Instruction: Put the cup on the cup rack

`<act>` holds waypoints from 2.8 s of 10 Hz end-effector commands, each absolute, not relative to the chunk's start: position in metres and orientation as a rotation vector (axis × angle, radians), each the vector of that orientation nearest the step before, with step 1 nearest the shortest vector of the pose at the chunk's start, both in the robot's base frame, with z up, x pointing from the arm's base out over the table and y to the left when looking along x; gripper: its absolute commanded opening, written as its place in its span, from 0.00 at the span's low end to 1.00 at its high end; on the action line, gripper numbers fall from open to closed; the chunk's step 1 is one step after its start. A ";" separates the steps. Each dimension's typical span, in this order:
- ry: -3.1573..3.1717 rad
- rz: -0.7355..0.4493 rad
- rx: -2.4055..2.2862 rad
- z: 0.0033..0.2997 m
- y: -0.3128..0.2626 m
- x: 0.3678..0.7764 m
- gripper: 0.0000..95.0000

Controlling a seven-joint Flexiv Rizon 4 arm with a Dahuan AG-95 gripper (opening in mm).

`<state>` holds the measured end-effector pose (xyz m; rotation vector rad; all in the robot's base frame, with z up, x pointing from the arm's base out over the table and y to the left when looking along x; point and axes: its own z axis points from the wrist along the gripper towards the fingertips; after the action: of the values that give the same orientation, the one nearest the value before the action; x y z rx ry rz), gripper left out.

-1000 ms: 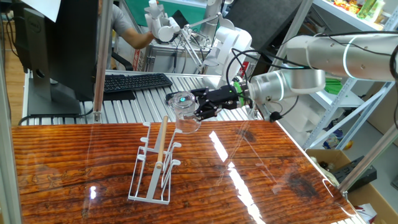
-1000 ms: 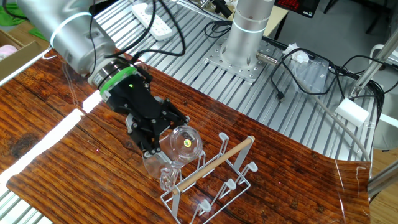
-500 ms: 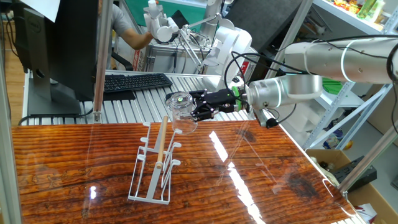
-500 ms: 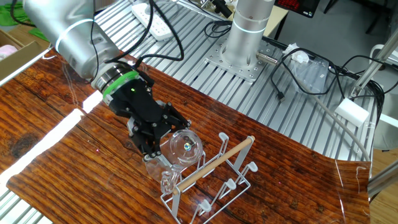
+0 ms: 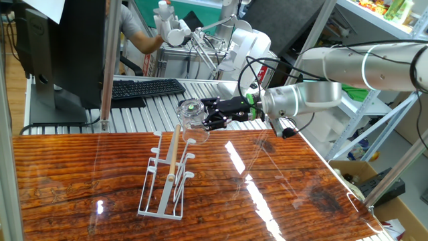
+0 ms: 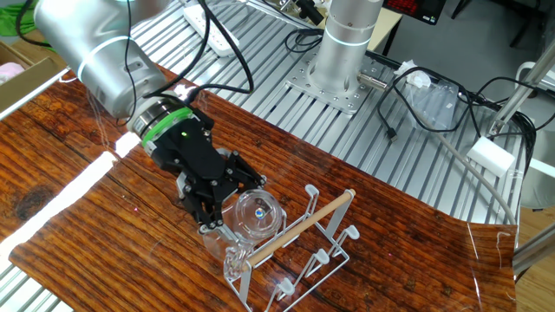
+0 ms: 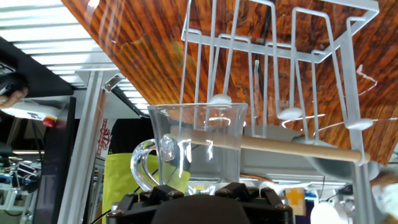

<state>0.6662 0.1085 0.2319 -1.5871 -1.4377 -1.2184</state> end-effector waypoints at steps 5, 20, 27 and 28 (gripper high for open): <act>-1.459 -1.236 -1.556 0.212 0.108 0.657 0.00; -1.402 -1.307 -1.406 0.198 0.099 0.649 0.60; -1.384 -1.296 -1.429 0.199 0.099 0.651 1.00; -1.387 -1.297 -1.428 0.199 0.099 0.651 1.00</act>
<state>0.6510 0.0995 0.1996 -1.4273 -1.3866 -1.2967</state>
